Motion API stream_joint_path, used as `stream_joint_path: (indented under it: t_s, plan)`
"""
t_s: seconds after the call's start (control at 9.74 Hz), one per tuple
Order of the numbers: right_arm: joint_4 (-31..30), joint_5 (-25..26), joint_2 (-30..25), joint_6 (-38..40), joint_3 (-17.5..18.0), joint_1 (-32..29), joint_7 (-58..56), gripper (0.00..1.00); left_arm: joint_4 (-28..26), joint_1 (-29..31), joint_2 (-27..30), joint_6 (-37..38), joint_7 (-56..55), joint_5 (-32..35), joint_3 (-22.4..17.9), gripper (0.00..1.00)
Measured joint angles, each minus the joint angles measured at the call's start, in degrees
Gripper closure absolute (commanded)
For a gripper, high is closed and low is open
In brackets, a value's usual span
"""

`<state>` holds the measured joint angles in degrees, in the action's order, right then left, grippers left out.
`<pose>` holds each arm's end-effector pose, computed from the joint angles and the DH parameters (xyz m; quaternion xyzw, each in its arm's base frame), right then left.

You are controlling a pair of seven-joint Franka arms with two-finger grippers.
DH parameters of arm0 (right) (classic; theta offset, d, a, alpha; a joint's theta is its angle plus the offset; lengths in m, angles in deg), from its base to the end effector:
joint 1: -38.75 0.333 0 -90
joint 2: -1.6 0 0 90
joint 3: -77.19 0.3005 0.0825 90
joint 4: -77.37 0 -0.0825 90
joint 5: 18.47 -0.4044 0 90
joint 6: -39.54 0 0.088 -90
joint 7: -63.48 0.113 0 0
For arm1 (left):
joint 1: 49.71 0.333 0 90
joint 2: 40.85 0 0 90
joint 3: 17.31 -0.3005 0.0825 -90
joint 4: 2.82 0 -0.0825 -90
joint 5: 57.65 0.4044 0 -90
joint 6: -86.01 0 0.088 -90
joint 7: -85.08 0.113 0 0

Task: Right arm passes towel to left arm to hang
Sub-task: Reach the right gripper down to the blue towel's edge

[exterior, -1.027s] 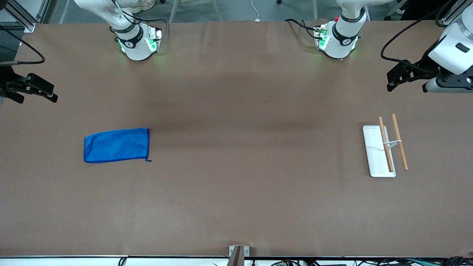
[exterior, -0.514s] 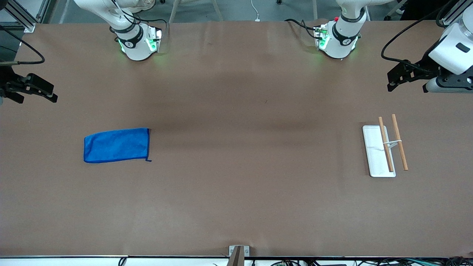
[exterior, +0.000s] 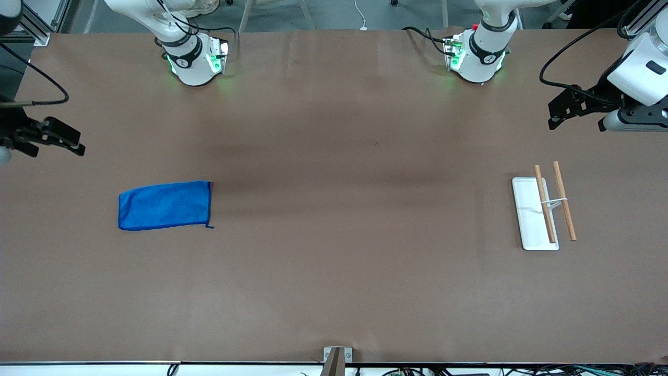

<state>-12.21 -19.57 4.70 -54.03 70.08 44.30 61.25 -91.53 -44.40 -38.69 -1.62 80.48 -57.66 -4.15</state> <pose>0.5960 -0.0124 0.5807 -0.9999 -0.0054 -0.0082 0.0060 0.5546 -0.0790 0.6312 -0.9996 0.0283 -0.0093 0.0032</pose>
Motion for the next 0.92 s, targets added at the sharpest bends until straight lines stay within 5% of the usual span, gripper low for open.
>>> stream_joint_path:
  t_s: [0.62,0.92]
  plan:
    - [-26.39,0.05,5.59,-29.58,-0.12,-0.09,-3.95,0.00,0.04,-0.07,-0.42,0.04,0.01,0.00,0.15,0.00]
    - [-30.64,0.07,14.49,-40.15,-0.18,-0.37,-7.47,0.00,0.08,-0.17,-0.58,0.05,0.02,0.00,0.22,0.00]
